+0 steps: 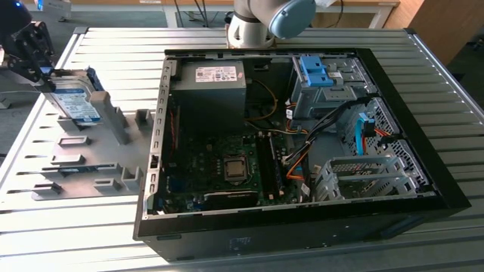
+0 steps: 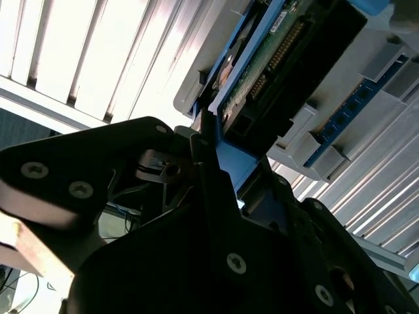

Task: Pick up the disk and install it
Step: 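Pick up the disk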

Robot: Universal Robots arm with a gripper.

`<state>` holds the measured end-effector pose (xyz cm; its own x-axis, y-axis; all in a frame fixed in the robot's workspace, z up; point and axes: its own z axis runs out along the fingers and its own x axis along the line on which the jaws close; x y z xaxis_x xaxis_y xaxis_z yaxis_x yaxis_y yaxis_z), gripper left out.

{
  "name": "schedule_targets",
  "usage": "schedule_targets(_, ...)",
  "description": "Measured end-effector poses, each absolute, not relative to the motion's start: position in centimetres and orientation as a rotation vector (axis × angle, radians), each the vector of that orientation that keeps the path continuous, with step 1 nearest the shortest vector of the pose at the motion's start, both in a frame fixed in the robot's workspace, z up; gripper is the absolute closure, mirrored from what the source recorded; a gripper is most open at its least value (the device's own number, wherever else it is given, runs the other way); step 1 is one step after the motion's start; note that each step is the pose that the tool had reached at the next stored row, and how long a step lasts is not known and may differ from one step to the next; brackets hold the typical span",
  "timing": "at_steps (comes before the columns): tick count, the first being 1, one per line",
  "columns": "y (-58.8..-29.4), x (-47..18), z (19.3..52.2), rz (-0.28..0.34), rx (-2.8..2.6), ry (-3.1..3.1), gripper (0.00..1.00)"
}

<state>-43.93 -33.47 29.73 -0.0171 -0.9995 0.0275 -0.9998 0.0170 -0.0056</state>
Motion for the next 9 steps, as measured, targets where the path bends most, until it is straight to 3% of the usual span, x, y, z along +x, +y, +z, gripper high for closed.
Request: schedule_targets(9, -33.47, -43.93, 30.46, 0.036, 2.191, -2.229, 0.64)
